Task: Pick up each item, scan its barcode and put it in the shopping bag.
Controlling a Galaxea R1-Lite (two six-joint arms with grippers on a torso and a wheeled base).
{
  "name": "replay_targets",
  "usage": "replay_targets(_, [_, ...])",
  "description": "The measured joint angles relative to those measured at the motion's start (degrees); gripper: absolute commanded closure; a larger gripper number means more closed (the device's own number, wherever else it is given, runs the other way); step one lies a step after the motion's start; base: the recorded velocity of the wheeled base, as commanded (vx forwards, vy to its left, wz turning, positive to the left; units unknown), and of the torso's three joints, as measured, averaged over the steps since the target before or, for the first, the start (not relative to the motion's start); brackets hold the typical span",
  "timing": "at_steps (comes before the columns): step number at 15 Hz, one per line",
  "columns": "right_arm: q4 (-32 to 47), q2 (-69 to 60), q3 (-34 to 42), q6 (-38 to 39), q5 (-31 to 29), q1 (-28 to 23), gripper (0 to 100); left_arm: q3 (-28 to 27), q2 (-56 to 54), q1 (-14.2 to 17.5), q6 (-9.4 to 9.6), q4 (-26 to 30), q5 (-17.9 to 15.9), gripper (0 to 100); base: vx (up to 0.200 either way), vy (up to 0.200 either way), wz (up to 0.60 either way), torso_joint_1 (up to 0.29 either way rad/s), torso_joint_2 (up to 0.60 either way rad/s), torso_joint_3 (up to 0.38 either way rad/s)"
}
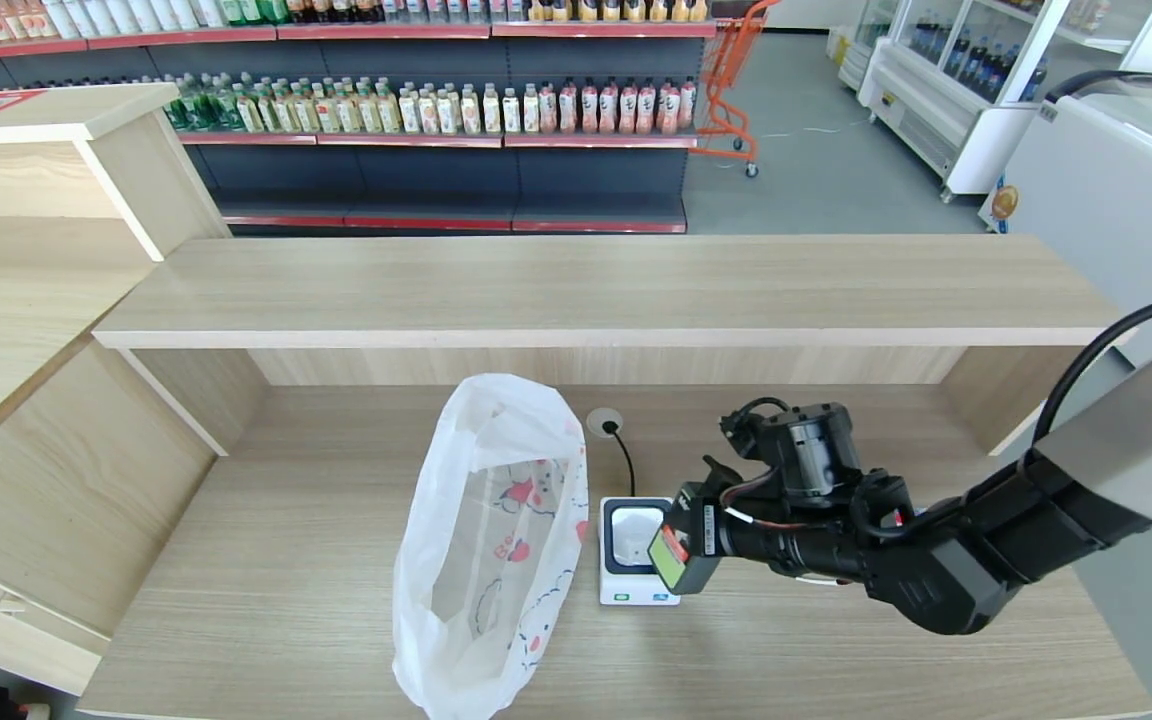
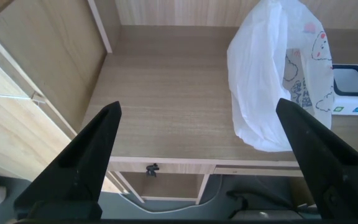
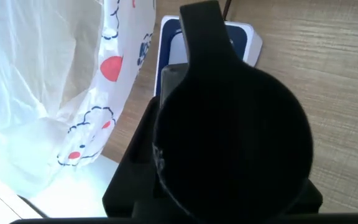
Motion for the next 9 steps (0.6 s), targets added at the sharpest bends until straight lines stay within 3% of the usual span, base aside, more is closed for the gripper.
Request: replay_targets(9, [-1.19,8.22,-8.37,-1.13,-0.21,1.77,100,0.0,0.0,0.0,-0.01,0.0,-0.02,0,0.0,0.0,0.0,0.0,0.0,0.0])
